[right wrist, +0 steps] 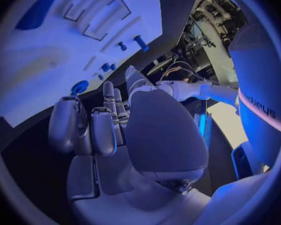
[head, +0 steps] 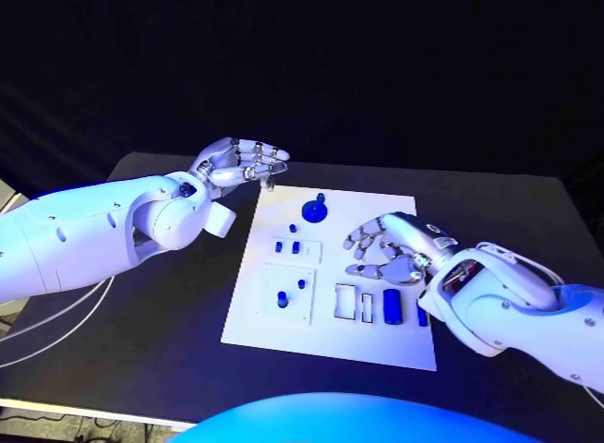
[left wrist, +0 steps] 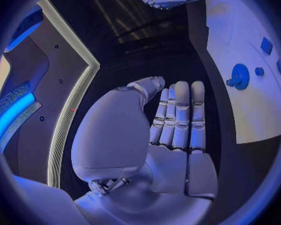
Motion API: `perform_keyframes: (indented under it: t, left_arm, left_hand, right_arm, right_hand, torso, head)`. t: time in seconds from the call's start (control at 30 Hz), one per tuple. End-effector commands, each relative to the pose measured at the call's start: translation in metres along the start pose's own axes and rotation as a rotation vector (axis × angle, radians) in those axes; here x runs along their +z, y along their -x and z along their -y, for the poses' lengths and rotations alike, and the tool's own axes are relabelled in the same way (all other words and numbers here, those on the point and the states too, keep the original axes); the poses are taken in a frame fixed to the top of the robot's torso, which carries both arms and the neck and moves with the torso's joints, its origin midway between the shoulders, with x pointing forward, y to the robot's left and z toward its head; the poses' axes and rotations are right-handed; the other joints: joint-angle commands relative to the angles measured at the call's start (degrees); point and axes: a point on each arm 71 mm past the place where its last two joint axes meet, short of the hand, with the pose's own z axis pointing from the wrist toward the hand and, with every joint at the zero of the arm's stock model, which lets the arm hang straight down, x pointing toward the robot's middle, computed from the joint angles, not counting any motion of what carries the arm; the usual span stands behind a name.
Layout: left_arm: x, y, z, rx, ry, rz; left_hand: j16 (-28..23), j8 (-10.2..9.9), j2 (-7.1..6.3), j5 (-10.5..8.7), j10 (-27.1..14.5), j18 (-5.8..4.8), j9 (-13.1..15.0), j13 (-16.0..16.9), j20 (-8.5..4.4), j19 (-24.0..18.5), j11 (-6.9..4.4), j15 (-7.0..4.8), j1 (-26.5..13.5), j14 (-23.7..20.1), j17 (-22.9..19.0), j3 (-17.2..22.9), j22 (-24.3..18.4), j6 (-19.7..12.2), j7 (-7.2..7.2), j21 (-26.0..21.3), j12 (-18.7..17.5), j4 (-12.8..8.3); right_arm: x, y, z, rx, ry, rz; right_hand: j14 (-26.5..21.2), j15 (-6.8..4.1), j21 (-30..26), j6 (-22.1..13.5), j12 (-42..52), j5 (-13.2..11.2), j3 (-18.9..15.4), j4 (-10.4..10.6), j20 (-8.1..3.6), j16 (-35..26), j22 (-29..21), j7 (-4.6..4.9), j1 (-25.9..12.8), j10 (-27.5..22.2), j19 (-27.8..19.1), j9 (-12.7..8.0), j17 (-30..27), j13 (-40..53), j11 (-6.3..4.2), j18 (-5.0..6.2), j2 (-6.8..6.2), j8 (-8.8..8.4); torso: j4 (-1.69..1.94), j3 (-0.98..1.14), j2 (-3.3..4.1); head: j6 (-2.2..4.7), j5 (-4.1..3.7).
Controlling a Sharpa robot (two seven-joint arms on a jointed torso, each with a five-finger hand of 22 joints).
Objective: Assemble the parts on the task board
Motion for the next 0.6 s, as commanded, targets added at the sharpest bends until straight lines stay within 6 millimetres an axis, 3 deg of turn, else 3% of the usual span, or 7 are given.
perform_keyframes:
  t: [0.03,0.13,0.2,0.23,0.3,0.47,0.6]
  left_arm:
    - [-0.001,-0.004,0.000,-0.014,-0.006,-0.014]
    - [-0.002,-0.007,-0.002,-0.019,-0.002,-0.018]
    - [-0.003,-0.009,-0.004,-0.023,0.001,-0.021]
    - [-0.004,-0.010,-0.005,-0.024,0.002,-0.022]
    - [-0.005,-0.011,-0.006,-0.027,0.005,-0.025]
    - [-0.006,-0.015,-0.009,-0.034,0.010,-0.032]
    - [-0.006,-0.016,-0.010,-0.038,0.011,-0.037]
  left_hand:
    - [-0.2,0.0,0.10,0.22,-0.4,0.72,-0.1,-0.1,0.01,0.0,-0.08,-0.06,0.2,-0.4,-0.1,0.0,0.1,-0.2,0.24,-0.1,0.2,-0.3]
    - [-0.2,0.0,0.10,0.22,-0.4,0.72,-0.1,-0.1,0.01,0.0,-0.08,-0.06,0.2,-0.4,-0.1,0.0,0.1,-0.2,0.24,-0.1,0.2,-0.3]
    - [-0.2,0.0,0.09,0.22,-0.4,0.72,-0.1,-0.1,0.02,-0.1,-0.07,-0.04,0.1,-0.4,-0.1,-0.1,0.1,-0.2,0.24,-0.1,0.2,-0.3]
    - [-0.2,0.0,0.09,0.22,-0.4,0.72,-0.1,-0.1,0.02,-0.1,-0.07,-0.04,0.1,-0.4,-0.1,-0.1,0.1,-0.2,0.24,-0.1,0.2,-0.3]
    - [-0.2,0.0,0.09,0.22,-0.4,0.72,-0.1,-0.1,0.02,-0.1,-0.07,-0.04,0.1,-0.4,-0.1,-0.1,0.1,-0.2,0.24,-0.1,0.2,-0.3]
    - [-0.2,0.0,0.09,0.22,-0.4,0.71,-0.1,-0.1,0.04,-0.1,-0.07,-0.02,0.0,-0.5,-0.1,-0.1,0.1,-0.2,0.23,-0.1,0.2,-0.2]
    - [-0.2,0.0,0.09,0.22,-0.4,0.71,-0.1,-0.1,0.04,-0.1,-0.07,-0.02,0.0,-0.5,-0.1,-0.1,0.1,-0.2,0.23,-0.1,0.2,-0.2]
  right_arm:
    - [-0.012,0.007,0.020,0.212,-0.140,-0.068]
    - [-0.029,0.016,0.041,0.234,-0.247,-0.088]
    - [-0.039,0.019,0.051,0.232,-0.296,-0.090]
    - [-0.045,0.019,0.055,0.226,-0.322,-0.093]
    - [-0.056,0.018,0.061,0.205,-0.368,-0.102]
    - [-0.073,0.007,0.069,0.124,-0.447,-0.134]
    - [-0.078,-0.006,0.071,0.089,-0.480,-0.155]
  right_hand:
    - [2.6,-1.16,4.5,1.1,3.0,0.5,0.0,0.0,-0.88,1.9,10.5,-0.84,-1.5,5.6,3.6,0.3,4.2,2.2,-1.70,-1.40,-0.20,1.03]
    - [2.6,-2.43,7.1,1.7,13.2,-0.6,-1.8,-0.1,-2.20,1.8,11.6,-2.16,-5.2,8.6,4.0,1.5,3.7,14.0,-3.09,-1.86,0.07,3.29]
    - [3.7,-2.58,13.1,1.1,36.0,-0.6,-3.2,-0.1,-2.49,4.3,13.5,-2.26,-6.4,11.8,5.0,3.0,9.1,41.3,-3.73,-2.91,0.62,5.07]
    - [4.0,-2.42,15.0,1.0,41.7,-0.3,-3.4,0.5,-2.47,5.2,14.0,-2.37,-6.8,12.1,5.3,3.8,11.1,48.7,-3.46,-3.22,1.76,6.01]
    - [4.5,-2.78,17.7,1.2,50.8,-0.5,-5.3,0.2,-2.43,6.4,14.7,-2.88,-8.6,15.3,5.8,5.4,14.0,60.4,-3.57,-3.70,1.92,7.93]
    - [5.0,-3.01,19.2,1.3,59.2,0.7,-10.0,0.3,-2.72,7.4,15.1,-3.47,-12.3,19.7,6.0,7.4,16.8,71.4,-3.95,-3.97,2.76,10.43]
    - [5.2,-3.03,19.2,0.9,60.6,1.8,-12.9,0.4,-2.76,7.8,15.1,-3.53,-15.1,20.6,6.0,8.1,17.9,73.5,-3.96,-3.97,2.91,11.08]
  torso:
    - [-0.50,-0.17,-0.42]
    - [-0.64,-0.18,-0.60]
    - [-0.72,-0.14,-0.76]
    - [-0.76,-0.13,-0.87]
    - [-0.87,-0.08,-0.98]
    - [-1.18,-0.06,-1.19]
    - [-1.25,-0.05,-1.23]
  head:
    - [0.36,-2.13]
    - [0.74,-3.50]
    - [0.66,-4.20]
    - [0.67,-4.51]
    - [0.56,-4.76]
    - [0.14,-5.21]
    - [-0.15,-5.24]
